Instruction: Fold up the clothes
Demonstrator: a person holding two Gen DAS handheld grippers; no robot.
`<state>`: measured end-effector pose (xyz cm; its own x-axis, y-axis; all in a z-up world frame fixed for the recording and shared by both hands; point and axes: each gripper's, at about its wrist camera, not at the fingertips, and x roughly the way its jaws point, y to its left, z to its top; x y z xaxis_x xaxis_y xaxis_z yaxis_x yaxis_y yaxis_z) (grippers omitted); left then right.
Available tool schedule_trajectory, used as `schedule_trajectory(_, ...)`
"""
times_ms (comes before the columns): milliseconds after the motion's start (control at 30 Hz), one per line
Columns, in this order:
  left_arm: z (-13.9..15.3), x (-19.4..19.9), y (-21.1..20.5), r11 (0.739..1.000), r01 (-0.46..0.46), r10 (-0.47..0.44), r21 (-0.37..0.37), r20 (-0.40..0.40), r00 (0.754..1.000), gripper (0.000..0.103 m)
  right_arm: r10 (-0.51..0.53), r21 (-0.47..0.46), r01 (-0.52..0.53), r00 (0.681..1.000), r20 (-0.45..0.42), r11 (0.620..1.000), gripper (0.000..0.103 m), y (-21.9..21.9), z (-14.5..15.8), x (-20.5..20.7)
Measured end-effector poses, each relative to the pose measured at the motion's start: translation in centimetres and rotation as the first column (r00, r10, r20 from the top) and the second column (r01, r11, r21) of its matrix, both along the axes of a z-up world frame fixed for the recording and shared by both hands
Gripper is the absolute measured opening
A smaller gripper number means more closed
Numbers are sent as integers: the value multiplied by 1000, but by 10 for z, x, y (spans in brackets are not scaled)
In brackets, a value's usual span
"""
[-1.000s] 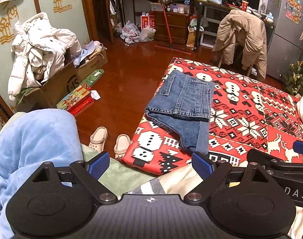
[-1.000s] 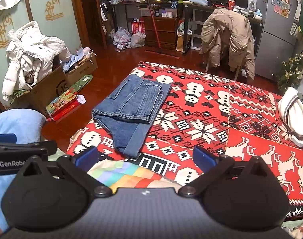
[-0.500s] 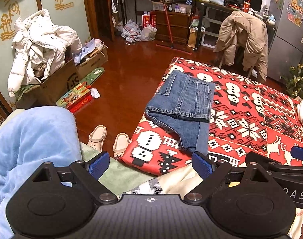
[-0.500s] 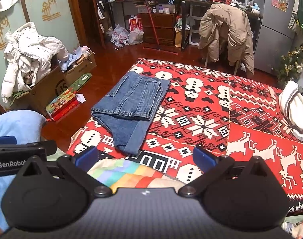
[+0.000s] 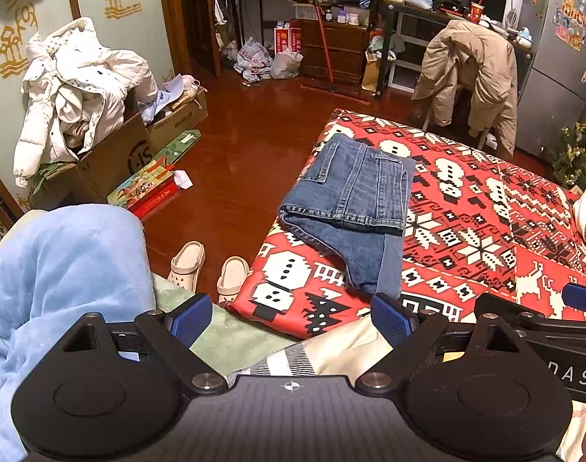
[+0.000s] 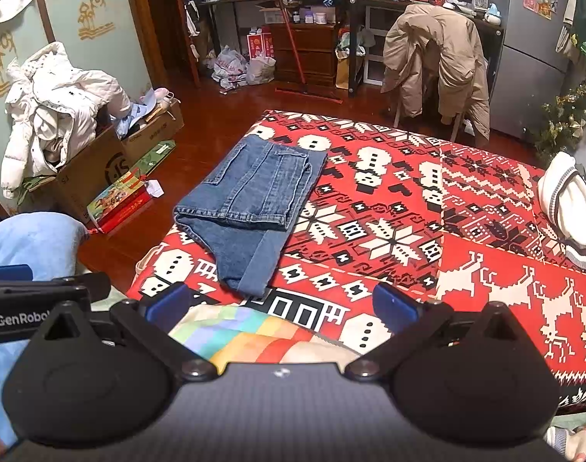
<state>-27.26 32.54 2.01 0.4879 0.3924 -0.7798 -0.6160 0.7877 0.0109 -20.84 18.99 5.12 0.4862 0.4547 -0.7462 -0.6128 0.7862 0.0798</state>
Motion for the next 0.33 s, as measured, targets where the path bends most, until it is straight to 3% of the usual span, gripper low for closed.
schedule_trajectory(333, -1, 0, 1, 1000, 1, -1, -7, -1, 1000, 90, -2, -3, 2, 1000, -2, 1000, 102, 1, -1, 0)
